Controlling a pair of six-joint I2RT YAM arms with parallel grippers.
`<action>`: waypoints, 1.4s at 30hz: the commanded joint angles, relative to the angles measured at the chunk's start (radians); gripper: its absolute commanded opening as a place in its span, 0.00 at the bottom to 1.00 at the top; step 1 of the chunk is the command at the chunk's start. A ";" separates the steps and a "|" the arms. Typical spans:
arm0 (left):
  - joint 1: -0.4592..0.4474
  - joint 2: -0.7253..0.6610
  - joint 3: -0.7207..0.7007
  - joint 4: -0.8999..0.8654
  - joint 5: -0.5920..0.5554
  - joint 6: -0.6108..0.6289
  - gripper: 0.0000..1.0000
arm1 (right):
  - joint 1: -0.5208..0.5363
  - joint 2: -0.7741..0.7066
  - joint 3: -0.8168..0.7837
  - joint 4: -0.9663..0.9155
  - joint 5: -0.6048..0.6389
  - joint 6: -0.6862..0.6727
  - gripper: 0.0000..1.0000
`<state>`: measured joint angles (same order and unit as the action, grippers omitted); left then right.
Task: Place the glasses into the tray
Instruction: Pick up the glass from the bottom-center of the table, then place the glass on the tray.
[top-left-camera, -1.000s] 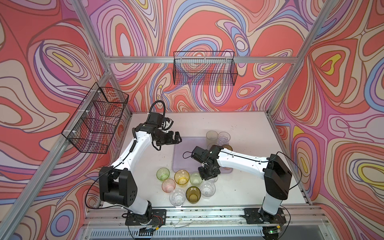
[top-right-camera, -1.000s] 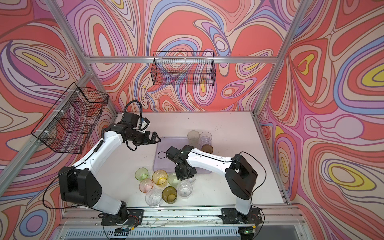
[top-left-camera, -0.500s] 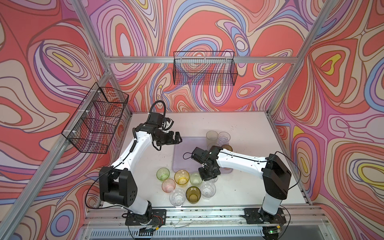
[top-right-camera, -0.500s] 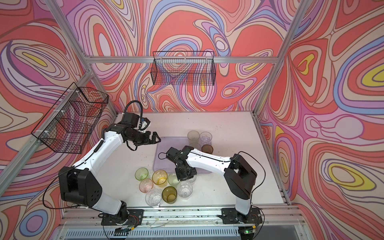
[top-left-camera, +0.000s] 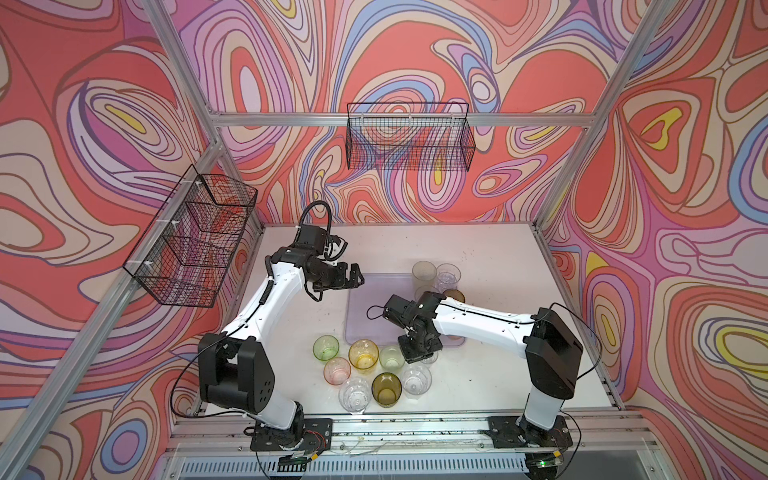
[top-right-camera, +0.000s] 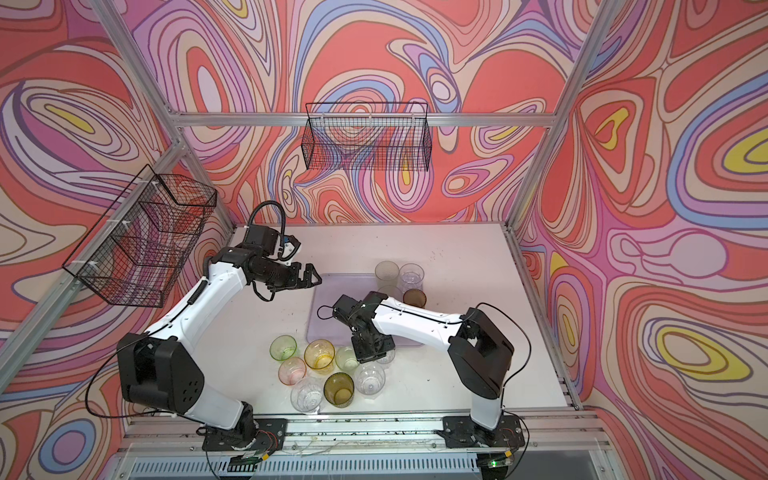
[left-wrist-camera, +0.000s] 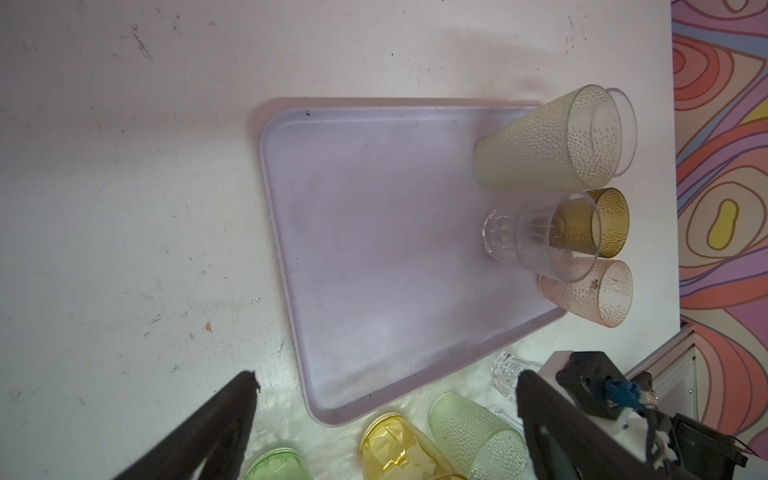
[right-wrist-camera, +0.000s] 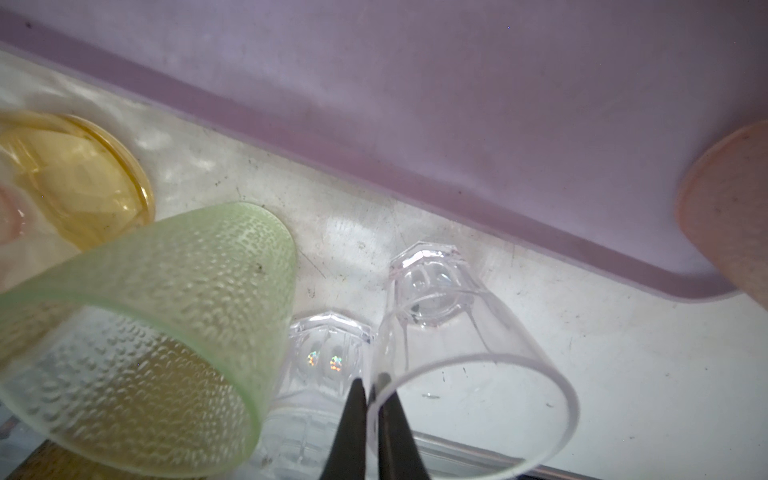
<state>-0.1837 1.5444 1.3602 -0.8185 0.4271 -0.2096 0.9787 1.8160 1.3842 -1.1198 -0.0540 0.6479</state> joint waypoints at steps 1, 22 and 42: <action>-0.005 -0.015 0.014 -0.011 0.013 0.012 1.00 | 0.005 0.000 0.025 -0.030 0.029 0.005 0.02; -0.008 -0.016 0.014 -0.011 0.011 0.013 1.00 | -0.016 0.022 0.214 -0.176 0.103 -0.069 0.00; -0.008 -0.011 0.016 -0.013 0.000 0.016 1.00 | -0.129 0.056 0.227 -0.133 0.111 -0.178 0.00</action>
<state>-0.1844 1.5444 1.3602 -0.8185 0.4263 -0.2096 0.8593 1.8435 1.5936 -1.2655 0.0441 0.4976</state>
